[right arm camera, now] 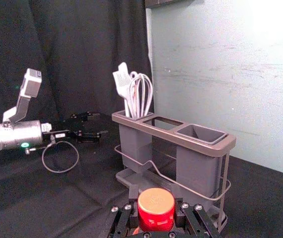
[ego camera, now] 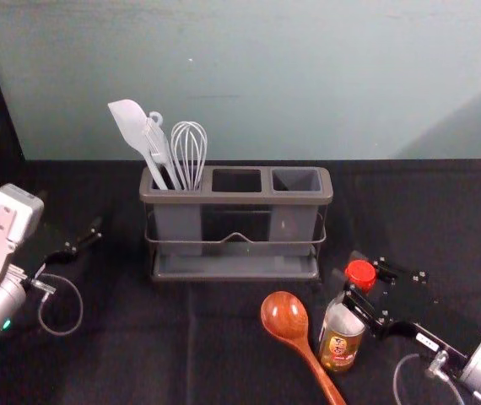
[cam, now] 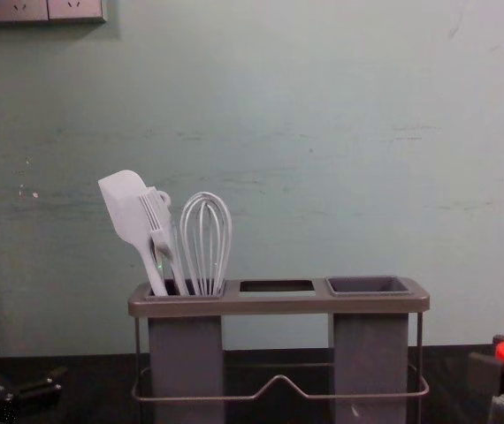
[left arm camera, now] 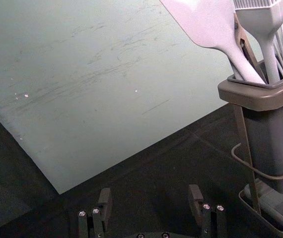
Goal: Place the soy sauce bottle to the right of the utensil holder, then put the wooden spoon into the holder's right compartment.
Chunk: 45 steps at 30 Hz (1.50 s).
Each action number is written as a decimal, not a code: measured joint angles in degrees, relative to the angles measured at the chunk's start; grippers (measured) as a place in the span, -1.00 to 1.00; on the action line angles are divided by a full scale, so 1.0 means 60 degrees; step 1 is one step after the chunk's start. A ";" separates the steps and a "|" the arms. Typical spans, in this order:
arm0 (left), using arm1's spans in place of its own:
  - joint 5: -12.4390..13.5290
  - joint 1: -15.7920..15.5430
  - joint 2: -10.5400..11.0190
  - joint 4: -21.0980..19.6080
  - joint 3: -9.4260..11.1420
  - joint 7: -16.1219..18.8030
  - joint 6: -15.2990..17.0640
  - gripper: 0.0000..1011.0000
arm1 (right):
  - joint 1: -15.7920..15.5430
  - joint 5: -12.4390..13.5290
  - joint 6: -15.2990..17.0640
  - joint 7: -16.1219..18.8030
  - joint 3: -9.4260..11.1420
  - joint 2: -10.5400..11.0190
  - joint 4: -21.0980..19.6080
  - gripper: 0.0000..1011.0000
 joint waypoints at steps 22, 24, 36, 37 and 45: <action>-0.0001 0.0000 0.0000 0.0000 0.0000 0.0000 0.0000 1.00 | -0.0243 0.0556 -0.0240 -0.0030 0.0874 0.0212 -0.0016 -0.25; -0.0001 0.0000 0.0000 0.0000 0.0000 0.0000 0.0000 1.00 | -0.0266 0.0612 -0.0269 -0.0066 0.1022 0.0233 0.0040 -0.25; 0.0000 0.0000 0.0000 0.0000 -0.0001 0.0000 0.0000 1.00 | -0.0322 0.0628 -0.0346 -0.0217 0.1693 0.0262 0.0385 -0.25; 0.0000 0.0000 0.0000 0.0000 0.0000 0.0000 0.0000 1.00 | -0.0320 0.0608 -0.0346 -0.0218 0.1695 0.0255 0.0389 -0.25; 0.0000 0.0000 0.0000 0.0000 -0.0001 0.0000 0.0000 1.00 | -0.0310 0.0426 -0.0344 -0.0243 0.1692 0.0211 0.0379 -0.25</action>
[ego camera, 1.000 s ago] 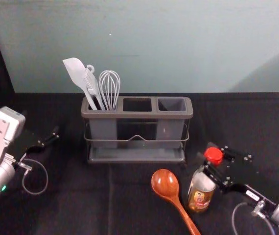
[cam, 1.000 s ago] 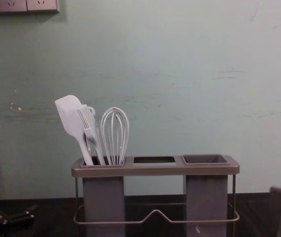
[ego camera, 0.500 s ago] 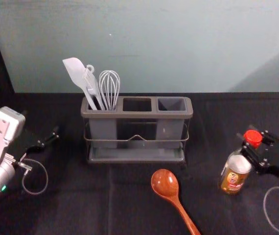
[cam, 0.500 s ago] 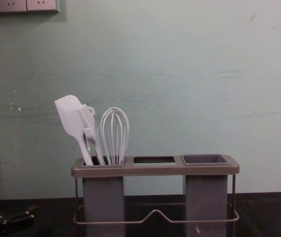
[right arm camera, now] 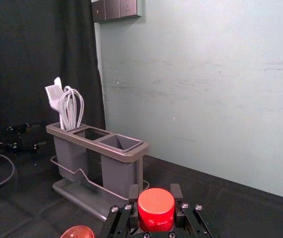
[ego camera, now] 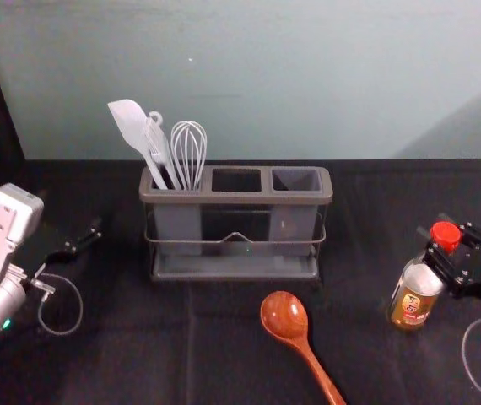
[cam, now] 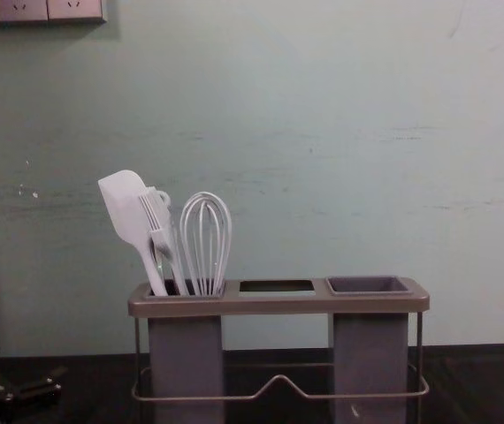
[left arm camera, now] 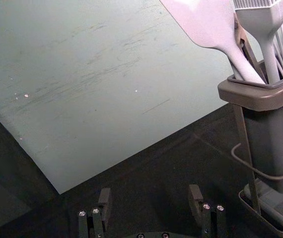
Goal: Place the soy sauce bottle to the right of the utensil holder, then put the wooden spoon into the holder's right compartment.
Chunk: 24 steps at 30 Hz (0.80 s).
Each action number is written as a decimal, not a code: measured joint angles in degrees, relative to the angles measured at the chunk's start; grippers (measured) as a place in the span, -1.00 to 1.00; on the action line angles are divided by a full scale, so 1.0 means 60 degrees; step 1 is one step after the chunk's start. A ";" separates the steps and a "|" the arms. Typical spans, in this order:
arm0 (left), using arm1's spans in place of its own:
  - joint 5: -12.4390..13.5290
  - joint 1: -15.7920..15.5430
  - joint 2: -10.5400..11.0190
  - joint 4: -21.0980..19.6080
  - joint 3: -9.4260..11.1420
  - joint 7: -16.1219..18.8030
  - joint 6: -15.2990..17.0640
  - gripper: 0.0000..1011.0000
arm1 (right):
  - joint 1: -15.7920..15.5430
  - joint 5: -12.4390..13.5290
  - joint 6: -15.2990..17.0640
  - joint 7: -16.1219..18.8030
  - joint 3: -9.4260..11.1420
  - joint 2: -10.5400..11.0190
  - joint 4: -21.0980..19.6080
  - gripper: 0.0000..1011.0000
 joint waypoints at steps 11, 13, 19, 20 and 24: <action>0.0000 0.0000 0.0000 0.0000 0.0000 0.0000 0.0000 1.00 | 0.0008 0.0033 0.0010 0.0007 -0.0013 0.0001 -0.0003 -0.25; 0.0000 -0.0001 0.0000 0.0000 0.0000 0.0000 0.0000 1.00 | 0.0008 0.0038 0.0011 0.0008 -0.0014 0.0001 -0.0003 -0.25; 0.0001 0.0000 0.0000 0.0000 0.0001 0.0000 0.0000 1.00 | 0.0045 0.0093 0.0018 -0.0022 0.0030 -0.0123 0.0051 -0.25; 0.0001 0.0000 0.0000 0.0000 0.0001 0.0000 0.0000 1.00 | 0.0068 0.0116 0.0017 -0.0046 0.0039 -0.0173 0.0075 -0.25; 0.0000 0.0000 0.0000 0.0000 0.0001 0.0000 0.0000 1.00 | 0.0220 0.0067 -0.0010 -0.0213 0.0010 -0.0413 0.0177 -0.25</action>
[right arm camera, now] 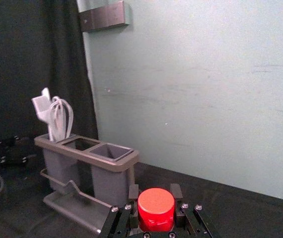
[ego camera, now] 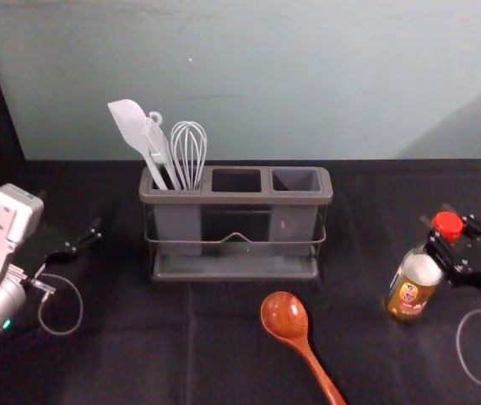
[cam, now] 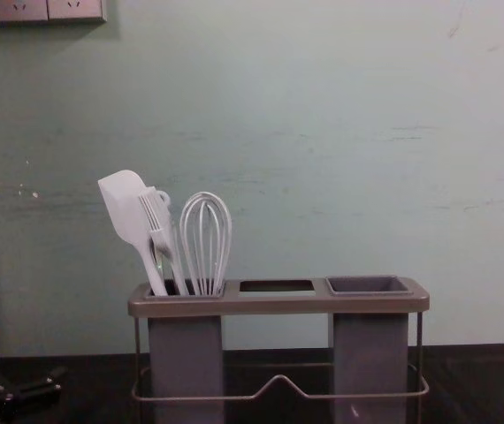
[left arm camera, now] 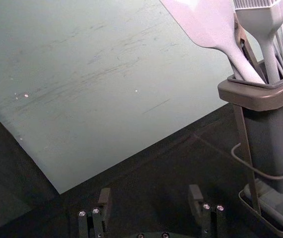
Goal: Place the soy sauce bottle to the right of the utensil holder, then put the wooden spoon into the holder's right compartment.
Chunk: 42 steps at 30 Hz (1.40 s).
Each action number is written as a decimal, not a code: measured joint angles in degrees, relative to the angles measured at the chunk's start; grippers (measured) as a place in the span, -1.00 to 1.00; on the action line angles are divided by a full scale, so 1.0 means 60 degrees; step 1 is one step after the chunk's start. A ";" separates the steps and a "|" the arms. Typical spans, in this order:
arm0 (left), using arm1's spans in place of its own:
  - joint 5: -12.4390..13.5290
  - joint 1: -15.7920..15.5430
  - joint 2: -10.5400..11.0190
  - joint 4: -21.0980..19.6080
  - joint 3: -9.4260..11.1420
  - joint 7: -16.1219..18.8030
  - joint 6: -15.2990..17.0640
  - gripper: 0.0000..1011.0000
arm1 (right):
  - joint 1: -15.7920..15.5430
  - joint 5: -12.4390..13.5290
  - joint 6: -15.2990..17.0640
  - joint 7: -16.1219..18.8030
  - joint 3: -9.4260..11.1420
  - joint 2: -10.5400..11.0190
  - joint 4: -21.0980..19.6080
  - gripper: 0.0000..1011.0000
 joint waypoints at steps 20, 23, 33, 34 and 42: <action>0.0000 0.0000 0.0000 0.0000 0.0000 0.0000 0.0000 1.00 | 0.2369 -0.0718 0.0429 0.0294 -0.1171 -0.0543 0.1776 -0.25; 0.0000 0.0000 0.0000 0.0000 0.0000 0.0000 0.0000 1.00 | 0.2806 -0.0791 0.0353 0.0436 -0.1392 -0.0659 0.2180 -0.25; 0.0000 0.0000 0.0000 0.0000 -0.0001 0.0000 0.0000 1.00 | 0.3795 -0.1001 0.0096 0.0559 -0.1905 -0.1146 0.3294 -0.25; 0.0000 0.0000 0.0000 0.0000 0.0000 0.0000 0.0000 1.00 | 0.3830 -0.0999 0.0091 0.0558 -0.1919 -0.1179 0.3346 -0.25; 0.0000 -0.0001 0.0000 0.0000 0.0000 0.0000 0.0000 1.00 | 0.4077 -0.0982 -0.0018 0.0526 -0.1988 -0.1419 0.3795 -0.25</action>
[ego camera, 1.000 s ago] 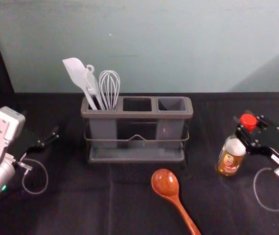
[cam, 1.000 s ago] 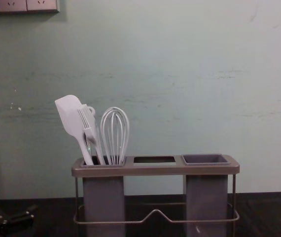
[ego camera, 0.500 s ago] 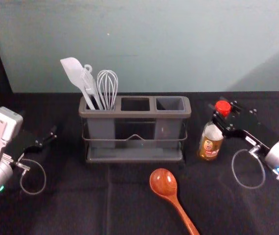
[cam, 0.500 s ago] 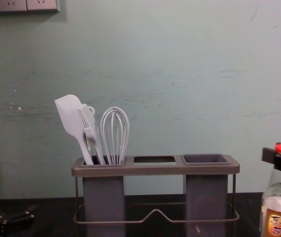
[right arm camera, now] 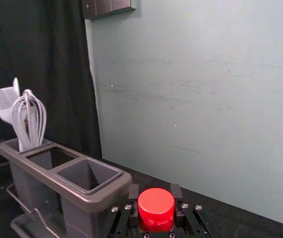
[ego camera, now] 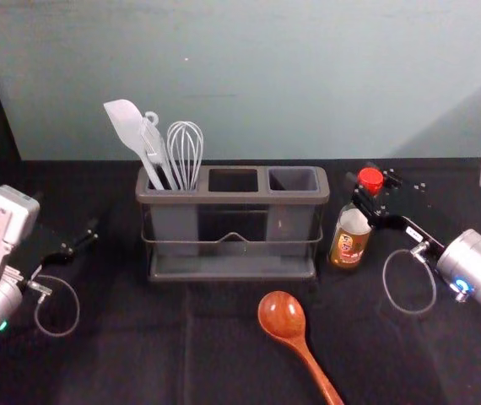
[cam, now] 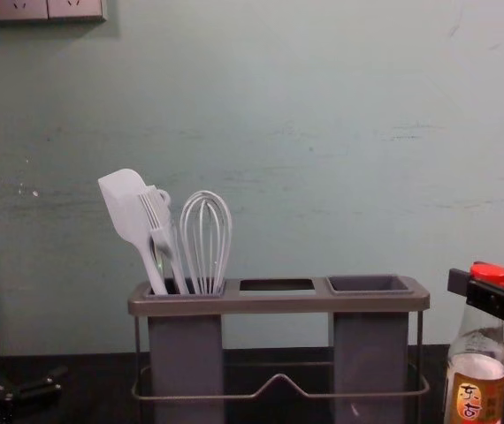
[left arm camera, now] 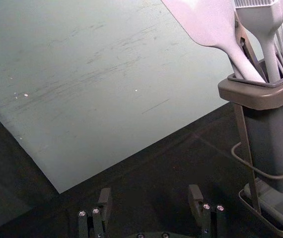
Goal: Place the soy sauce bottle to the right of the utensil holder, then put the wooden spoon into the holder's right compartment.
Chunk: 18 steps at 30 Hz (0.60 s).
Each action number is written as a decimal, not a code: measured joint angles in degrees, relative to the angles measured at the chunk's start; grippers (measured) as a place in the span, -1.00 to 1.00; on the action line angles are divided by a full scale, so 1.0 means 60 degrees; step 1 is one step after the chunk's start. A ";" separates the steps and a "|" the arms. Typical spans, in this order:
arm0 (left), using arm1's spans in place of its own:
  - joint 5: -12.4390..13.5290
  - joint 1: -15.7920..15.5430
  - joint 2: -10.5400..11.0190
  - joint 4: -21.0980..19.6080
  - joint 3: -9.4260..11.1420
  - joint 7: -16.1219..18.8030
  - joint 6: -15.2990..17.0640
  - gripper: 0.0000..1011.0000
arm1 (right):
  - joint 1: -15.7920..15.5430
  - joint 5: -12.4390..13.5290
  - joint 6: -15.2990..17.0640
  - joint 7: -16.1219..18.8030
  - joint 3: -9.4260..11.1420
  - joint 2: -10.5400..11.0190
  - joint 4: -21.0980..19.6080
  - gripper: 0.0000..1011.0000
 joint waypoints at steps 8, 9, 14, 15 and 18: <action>0.0001 0.0000 0.0000 -0.0001 -0.0001 0.0000 0.0000 1.00 | 0.0095 0.0078 -0.0160 -0.0022 0.0028 -0.0162 0.0309 -0.25; 0.0000 0.0000 0.0000 0.0000 0.0000 0.0000 0.0000 1.00 | 0.0095 0.0089 -0.0176 -0.0022 0.0033 -0.0172 0.0320 -0.25; 0.0000 0.0001 0.0000 0.0000 0.0000 0.0000 0.0000 1.00 | 0.0073 0.0158 -0.0237 -0.0003 0.0073 -0.0215 0.0351 -0.11; 0.0001 0.0001 0.0000 0.0000 -0.0001 0.0000 0.0000 1.00 | 0.0063 0.0177 -0.0238 -0.0003 0.0082 -0.0220 0.0346 -0.08; 0.0001 0.0001 0.0000 0.0000 -0.0001 0.0000 0.0000 1.00 | 0.0002 0.0228 -0.0249 -0.0005 0.0131 -0.0228 0.0253 0.13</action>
